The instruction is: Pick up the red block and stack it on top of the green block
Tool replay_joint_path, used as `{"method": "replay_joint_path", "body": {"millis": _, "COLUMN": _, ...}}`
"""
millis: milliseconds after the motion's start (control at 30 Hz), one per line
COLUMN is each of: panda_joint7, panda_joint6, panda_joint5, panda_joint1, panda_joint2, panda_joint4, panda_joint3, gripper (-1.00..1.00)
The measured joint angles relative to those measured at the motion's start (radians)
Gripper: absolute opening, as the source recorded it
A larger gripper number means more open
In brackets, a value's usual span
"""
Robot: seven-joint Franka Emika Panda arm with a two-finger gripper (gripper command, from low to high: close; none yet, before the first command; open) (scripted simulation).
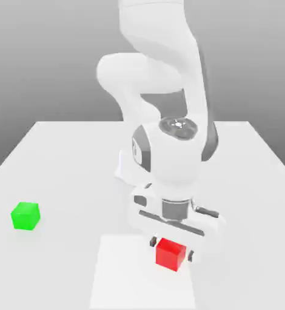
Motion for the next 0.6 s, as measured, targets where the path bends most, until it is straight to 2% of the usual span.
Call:
{"method": "replay_joint_path", "body": {"millis": 167, "panda_joint7": 0.001, "panda_joint6": 0.0, "panda_joint5": -0.001, "panda_joint1": -0.002, "panda_joint2": -0.001, "panda_joint4": 0.0, "panda_joint3": 0.002, "gripper": -1.0}}
{"method": "replay_joint_path", "body": {"millis": 400, "panda_joint7": -0.101, "panda_joint6": -0.105, "panda_joint5": 0.141, "panda_joint1": -0.063, "panda_joint2": -0.135, "panda_joint4": -0.016, "panda_joint3": 0.097, "gripper": -1.0}}
{"method": "replay_joint_path", "body": {"millis": 600, "panda_joint7": -0.152, "panda_joint6": -0.193, "panda_joint5": 0.225, "panda_joint1": -0.074, "panda_joint2": -0.239, "panda_joint4": -0.039, "panda_joint3": 0.11, "gripper": -1.0}}
